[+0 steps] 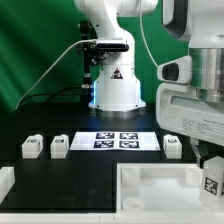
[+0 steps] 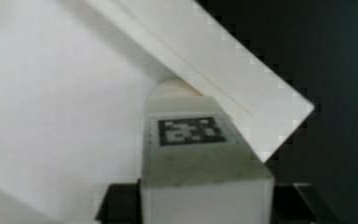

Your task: Assemble one leg

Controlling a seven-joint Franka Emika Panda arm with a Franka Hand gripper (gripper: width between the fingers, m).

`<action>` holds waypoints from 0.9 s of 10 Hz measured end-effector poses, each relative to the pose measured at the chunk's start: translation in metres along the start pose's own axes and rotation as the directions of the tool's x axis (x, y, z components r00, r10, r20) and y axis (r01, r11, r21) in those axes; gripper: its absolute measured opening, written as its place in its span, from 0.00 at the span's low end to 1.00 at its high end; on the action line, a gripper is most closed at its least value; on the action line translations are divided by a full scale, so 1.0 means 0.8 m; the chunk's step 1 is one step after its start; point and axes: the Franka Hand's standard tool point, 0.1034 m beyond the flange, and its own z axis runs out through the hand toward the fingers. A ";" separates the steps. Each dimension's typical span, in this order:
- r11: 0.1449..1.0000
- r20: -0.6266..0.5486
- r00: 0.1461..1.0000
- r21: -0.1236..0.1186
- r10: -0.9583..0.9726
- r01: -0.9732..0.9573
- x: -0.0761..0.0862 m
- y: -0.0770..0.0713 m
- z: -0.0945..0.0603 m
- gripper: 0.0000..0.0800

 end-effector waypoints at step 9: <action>0.984 0.045 0.983 0.020 0.177 -0.178 -0.017 0.002 0.009 0.78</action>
Offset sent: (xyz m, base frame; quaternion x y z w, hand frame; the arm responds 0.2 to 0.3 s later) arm 0.0088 -0.0022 0.0043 0.0251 -0.0023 0.2862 0.9578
